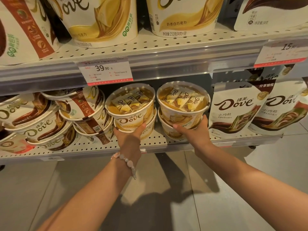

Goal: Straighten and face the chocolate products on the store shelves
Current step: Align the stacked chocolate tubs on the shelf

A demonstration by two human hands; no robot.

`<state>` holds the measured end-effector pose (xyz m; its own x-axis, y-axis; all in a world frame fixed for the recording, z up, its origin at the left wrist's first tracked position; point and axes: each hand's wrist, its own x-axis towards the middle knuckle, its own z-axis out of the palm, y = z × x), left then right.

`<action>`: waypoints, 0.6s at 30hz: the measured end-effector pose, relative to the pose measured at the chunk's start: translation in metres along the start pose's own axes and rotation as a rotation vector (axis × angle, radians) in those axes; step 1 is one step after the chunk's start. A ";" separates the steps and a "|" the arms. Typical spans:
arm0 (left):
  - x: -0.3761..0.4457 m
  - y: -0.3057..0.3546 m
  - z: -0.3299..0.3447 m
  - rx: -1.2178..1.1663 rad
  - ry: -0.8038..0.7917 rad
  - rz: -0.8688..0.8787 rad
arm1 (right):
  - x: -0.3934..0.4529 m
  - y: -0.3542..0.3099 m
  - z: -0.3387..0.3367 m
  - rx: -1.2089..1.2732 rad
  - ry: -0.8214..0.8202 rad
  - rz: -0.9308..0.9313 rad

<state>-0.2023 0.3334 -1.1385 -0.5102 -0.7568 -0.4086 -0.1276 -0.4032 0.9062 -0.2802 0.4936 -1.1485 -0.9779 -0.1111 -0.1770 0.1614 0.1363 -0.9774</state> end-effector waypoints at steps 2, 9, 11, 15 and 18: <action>-0.001 0.002 -0.007 -0.009 -0.060 0.043 | 0.002 0.000 -0.001 0.003 -0.021 0.003; 0.017 0.010 -0.026 0.207 -0.292 0.098 | 0.012 -0.004 -0.022 -0.006 -0.168 0.009; 0.018 0.007 -0.026 0.208 -0.266 0.117 | 0.012 -0.004 -0.025 0.012 -0.185 0.013; 0.014 -0.008 -0.018 0.064 -0.100 0.177 | 0.002 0.004 -0.016 0.055 -0.048 -0.034; 0.013 -0.017 -0.007 -0.020 -0.026 0.207 | -0.009 0.013 0.002 0.087 0.079 -0.021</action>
<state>-0.2008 0.3263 -1.1602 -0.5458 -0.8109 -0.2109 -0.0014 -0.2508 0.9680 -0.2692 0.4943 -1.1596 -0.9881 -0.0350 -0.1499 0.1481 0.0480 -0.9878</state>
